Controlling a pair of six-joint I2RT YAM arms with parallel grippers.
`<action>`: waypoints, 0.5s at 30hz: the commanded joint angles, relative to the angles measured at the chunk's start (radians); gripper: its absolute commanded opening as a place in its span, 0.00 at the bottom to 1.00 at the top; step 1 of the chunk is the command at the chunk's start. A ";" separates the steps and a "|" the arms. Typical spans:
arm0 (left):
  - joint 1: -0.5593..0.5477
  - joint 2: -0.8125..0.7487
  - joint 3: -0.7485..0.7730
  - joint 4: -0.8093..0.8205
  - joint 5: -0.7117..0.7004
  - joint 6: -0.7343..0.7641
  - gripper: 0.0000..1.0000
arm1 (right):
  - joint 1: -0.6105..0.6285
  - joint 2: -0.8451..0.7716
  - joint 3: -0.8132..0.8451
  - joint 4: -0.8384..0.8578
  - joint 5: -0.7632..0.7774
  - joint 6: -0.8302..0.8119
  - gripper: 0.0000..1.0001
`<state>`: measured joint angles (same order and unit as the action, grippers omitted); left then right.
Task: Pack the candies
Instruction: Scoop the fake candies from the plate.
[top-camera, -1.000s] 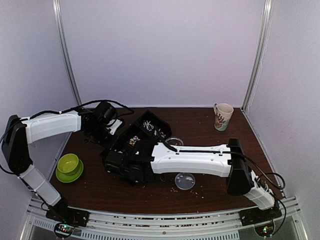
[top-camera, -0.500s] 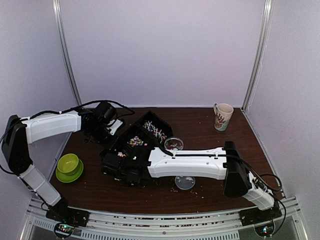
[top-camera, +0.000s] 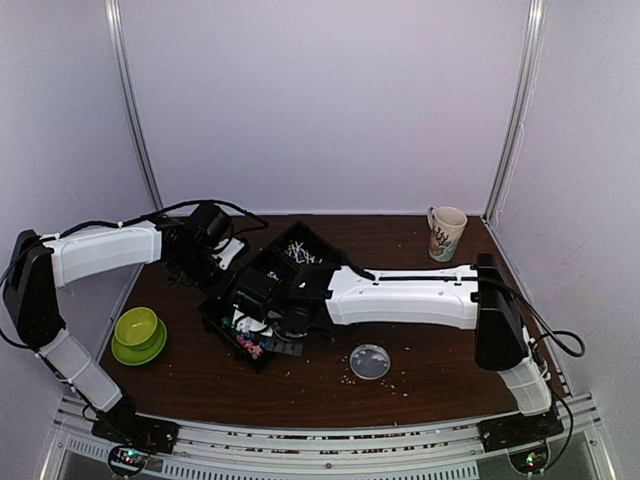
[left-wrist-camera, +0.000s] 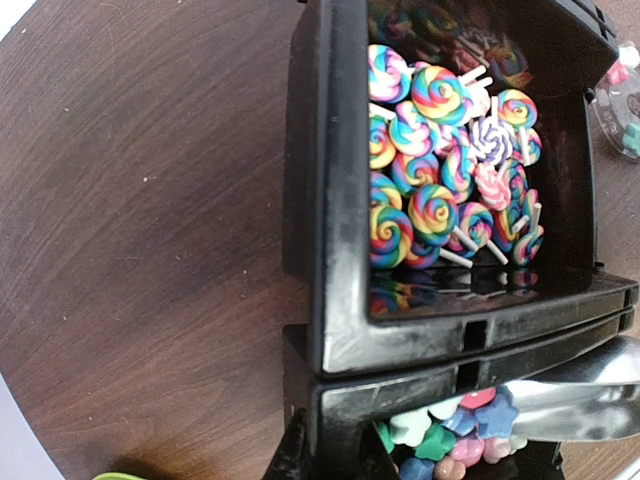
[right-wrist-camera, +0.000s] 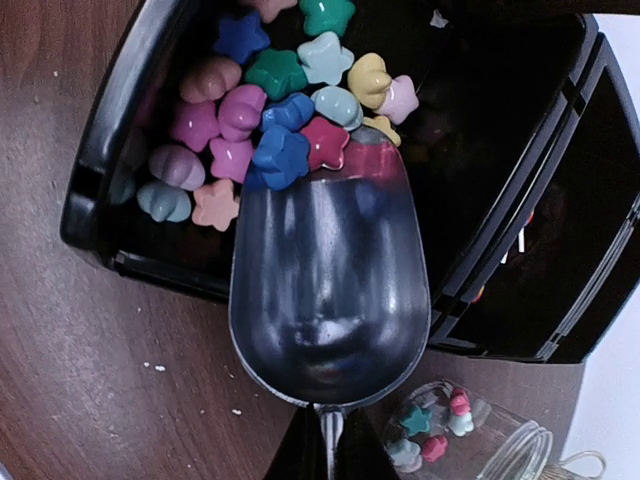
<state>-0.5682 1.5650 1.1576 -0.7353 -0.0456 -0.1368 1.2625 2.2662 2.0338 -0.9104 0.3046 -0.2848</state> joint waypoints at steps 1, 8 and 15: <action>-0.013 -0.071 0.051 0.143 0.144 -0.043 0.00 | -0.037 0.012 -0.079 0.151 -0.244 0.079 0.00; -0.008 -0.069 0.047 0.153 0.181 -0.047 0.00 | -0.058 0.024 -0.101 0.240 -0.335 0.120 0.00; -0.004 -0.069 0.042 0.167 0.224 -0.049 0.00 | -0.058 0.051 -0.101 0.310 -0.383 0.122 0.00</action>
<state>-0.5587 1.5650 1.1542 -0.7441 0.0051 -0.1467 1.1950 2.2463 1.9568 -0.6552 0.0277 -0.1596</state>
